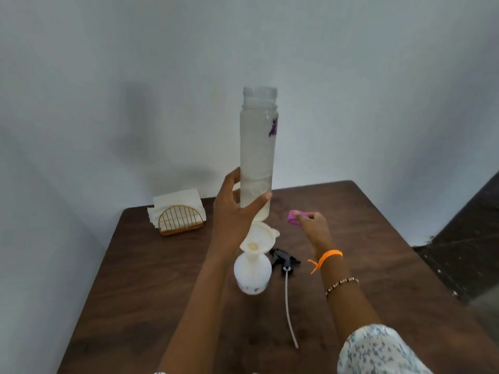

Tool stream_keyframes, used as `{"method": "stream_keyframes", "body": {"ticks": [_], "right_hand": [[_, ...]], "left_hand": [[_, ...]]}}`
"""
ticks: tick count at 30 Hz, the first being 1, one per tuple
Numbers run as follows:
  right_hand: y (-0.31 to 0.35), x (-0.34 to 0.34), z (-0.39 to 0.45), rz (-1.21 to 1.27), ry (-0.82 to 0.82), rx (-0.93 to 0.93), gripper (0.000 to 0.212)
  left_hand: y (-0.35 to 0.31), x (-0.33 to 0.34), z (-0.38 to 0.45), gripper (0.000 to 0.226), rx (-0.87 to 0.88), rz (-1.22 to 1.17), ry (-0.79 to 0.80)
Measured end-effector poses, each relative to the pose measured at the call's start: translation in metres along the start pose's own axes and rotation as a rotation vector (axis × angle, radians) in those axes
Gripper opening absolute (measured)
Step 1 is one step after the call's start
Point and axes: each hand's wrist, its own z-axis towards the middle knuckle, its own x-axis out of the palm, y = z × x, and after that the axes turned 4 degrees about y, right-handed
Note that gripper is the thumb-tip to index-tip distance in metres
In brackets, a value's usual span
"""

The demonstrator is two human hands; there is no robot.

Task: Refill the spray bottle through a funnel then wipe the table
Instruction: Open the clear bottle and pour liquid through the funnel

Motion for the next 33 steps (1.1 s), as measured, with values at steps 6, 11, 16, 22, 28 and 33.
{"method": "stream_keyframes", "body": {"ticks": [6, 11, 16, 22, 28, 33], "right_hand": [[-0.069, -0.018, 0.013, -0.122, -0.082, 0.235, 0.025], [-0.109, -0.020, 0.019, -0.342, -0.081, 0.261, 0.021], [-0.124, -0.020, 0.009, -0.593, -0.036, 0.253, 0.047], [-0.121, -0.027, 0.005, -0.514, -0.007, 0.268, 0.066], [-0.052, -0.027, 0.018, -0.214, 0.000, 0.029, 0.035], [0.055, -0.017, -0.027, 0.010, 0.234, -0.302, 0.022]], "left_hand": [[0.001, 0.001, 0.000, 0.057, -0.026, 0.003, -0.002], [0.005, 0.004, -0.002, 0.062, -0.038, -0.003, 0.007], [0.006, 0.005, -0.002, 0.061, -0.018, -0.004, -0.003], [0.006, 0.003, -0.004, 0.061, -0.024, 0.013, -0.005], [0.009, 0.006, -0.006, 0.062, -0.029, 0.039, 0.006], [0.011, 0.008, -0.005, 0.061, -0.031, 0.030, 0.008]]}}
